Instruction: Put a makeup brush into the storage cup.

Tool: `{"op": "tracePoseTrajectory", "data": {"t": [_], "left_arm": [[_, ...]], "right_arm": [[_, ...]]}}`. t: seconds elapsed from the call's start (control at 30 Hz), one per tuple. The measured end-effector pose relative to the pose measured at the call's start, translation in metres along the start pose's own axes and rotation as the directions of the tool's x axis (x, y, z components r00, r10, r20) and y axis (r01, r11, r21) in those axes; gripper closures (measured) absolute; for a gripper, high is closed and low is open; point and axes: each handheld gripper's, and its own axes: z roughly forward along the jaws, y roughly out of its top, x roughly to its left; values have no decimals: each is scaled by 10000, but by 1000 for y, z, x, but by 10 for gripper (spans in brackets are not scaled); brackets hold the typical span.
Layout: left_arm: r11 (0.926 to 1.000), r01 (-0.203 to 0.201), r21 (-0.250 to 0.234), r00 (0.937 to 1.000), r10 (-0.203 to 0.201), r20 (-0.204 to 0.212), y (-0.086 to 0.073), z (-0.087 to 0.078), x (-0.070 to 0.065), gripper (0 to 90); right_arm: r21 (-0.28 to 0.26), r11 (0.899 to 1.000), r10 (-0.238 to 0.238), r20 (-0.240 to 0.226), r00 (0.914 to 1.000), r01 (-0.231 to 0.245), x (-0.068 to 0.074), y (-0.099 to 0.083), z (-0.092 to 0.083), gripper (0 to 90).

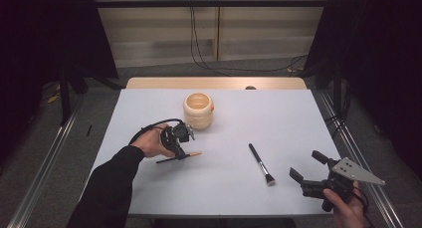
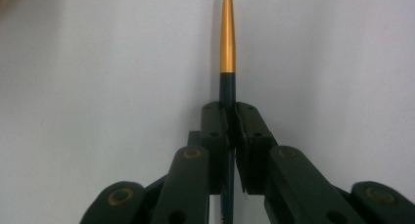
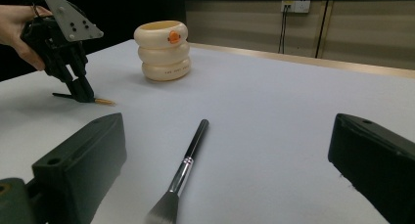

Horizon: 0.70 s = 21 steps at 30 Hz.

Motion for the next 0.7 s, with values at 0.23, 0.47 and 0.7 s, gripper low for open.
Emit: {"op": "tracePoseTrajectory", "data": {"t": [0.23,0.47,0.7], "left_arm": [[9974,643,-328,9978,-637,181,-5,-2,1,833],[9906,1169,-707,9930,-1154,252,-10,-2,1,833],[9833,1528,-987,9882,-1506,290,-15,-3,0,833]], "right_arm": [[23,10000,-47,-47,10000,47,0,0,-1,7],[11,10000,-33,-68,10000,33,0,0,-2,7],[8,10000,68,-64,10000,-68,1,0,-2,7]]}}
